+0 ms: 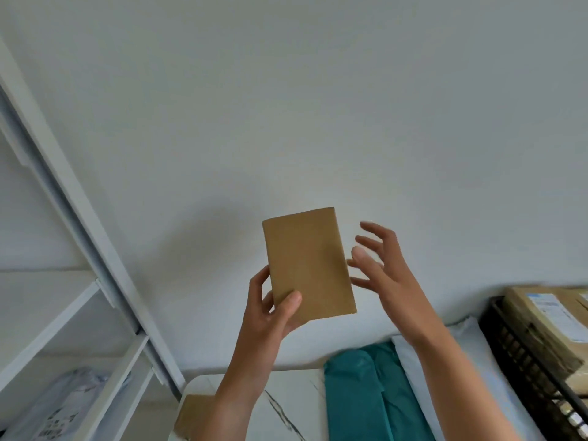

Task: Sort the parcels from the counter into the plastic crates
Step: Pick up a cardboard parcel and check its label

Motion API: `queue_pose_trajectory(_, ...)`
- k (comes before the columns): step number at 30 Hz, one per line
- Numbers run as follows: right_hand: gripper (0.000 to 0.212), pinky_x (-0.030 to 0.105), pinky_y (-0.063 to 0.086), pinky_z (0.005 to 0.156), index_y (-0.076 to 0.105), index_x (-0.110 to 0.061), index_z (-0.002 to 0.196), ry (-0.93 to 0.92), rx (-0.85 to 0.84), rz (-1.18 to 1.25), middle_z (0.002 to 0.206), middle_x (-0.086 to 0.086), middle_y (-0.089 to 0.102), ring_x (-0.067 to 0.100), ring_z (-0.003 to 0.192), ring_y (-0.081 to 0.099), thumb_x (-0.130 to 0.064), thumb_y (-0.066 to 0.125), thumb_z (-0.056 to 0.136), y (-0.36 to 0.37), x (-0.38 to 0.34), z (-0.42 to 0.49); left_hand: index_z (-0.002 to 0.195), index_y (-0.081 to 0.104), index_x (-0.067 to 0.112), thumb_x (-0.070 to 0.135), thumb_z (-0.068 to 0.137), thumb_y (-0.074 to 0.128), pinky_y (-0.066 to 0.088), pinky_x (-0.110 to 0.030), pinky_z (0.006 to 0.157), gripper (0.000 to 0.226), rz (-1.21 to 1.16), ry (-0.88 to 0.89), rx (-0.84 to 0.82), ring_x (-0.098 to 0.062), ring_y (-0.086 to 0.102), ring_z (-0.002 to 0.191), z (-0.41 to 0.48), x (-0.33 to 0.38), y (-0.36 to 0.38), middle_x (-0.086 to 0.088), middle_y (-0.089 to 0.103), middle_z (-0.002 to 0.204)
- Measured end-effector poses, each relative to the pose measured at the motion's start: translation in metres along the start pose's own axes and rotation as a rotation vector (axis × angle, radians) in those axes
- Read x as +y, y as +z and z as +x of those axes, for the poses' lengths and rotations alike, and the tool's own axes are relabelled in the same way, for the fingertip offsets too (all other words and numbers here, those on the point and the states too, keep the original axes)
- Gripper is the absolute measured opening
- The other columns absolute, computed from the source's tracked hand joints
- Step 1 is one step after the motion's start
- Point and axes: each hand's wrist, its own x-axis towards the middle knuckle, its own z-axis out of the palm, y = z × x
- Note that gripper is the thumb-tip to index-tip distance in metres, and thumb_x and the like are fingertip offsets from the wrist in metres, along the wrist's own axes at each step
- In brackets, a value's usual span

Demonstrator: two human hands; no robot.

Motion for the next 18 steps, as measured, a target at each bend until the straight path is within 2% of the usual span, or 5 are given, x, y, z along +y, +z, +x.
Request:
queue_pose_trajectory(7, 0.039, 0.029, 0.053, 0.097, 0.053, -0.049, 0.137, -0.039, -0.008, 0.135, 0.133, -0.015, 0.067, 0.007, 0.120, 0.065, -0.054, 0.052, 0.098, 0.017, 0.021, -0.003, 0.137, 0.047, 0.056, 0.069, 0.073, 0.064, 0.060, -0.033, 0.092, 0.068, 0.080, 0.094, 0.039, -0.013, 0.072, 0.114, 0.001, 0.010, 0.017, 0.009, 0.070, 0.128)
queue_pose_trajectory(10, 0.045, 0.039, 0.049, 0.098, 0.063, -0.024, 0.137, 0.090, 0.018, 0.646, 0.131, 0.003, 0.067, 0.020, 0.117, 0.062, -0.047, 0.050, 0.100, 0.008, 0.030, 0.012, 0.143, 0.044, 0.062, 0.073, 0.086, 0.041, 0.051, -0.029, 0.101, 0.058, 0.199, 0.253, 0.013, -0.008, 0.064, 0.123, -0.010, 0.020, 0.029, 0.024, 0.059, 0.139)
queue_pose_trajectory(13, 0.055, 0.057, 0.036, 0.109, 0.056, -0.001, 0.142, 0.202, -0.032, 1.010, 0.141, 0.026, 0.055, 0.044, 0.126, 0.053, -0.040, 0.040, 0.107, 0.003, 0.038, 0.017, 0.145, 0.045, 0.058, 0.058, 0.094, 0.045, 0.048, -0.016, 0.097, 0.051, 0.384, 0.452, -0.041, -0.012, 0.058, 0.129, -0.018, 0.032, 0.045, 0.019, 0.053, 0.146)
queue_pose_trajectory(16, 0.048, 0.059, 0.018, 0.116, 0.057, -0.004, 0.140, 0.169, -0.079, 1.183, 0.146, 0.027, 0.047, 0.044, 0.132, 0.044, -0.038, 0.047, 0.107, 0.007, 0.048, 0.018, 0.151, 0.046, 0.045, 0.044, 0.101, 0.052, 0.050, -0.020, 0.100, 0.051, 0.562, 0.624, -0.099, -0.016, 0.058, 0.131, -0.018, 0.031, 0.061, 0.014, 0.049, 0.147)
queue_pose_trajectory(18, 0.048, 0.057, 0.029, 0.115, 0.061, -0.006, 0.138, 0.154, -0.081, 1.221, 0.143, 0.024, 0.053, 0.039, 0.127, 0.053, -0.040, 0.053, 0.105, 0.008, 0.049, 0.017, 0.153, 0.043, 0.045, 0.046, 0.101, 0.052, 0.050, -0.019, 0.102, 0.053, 0.620, 0.635, -0.093, -0.014, 0.056, 0.133, -0.017, 0.028, 0.066, 0.016, 0.046, 0.149)
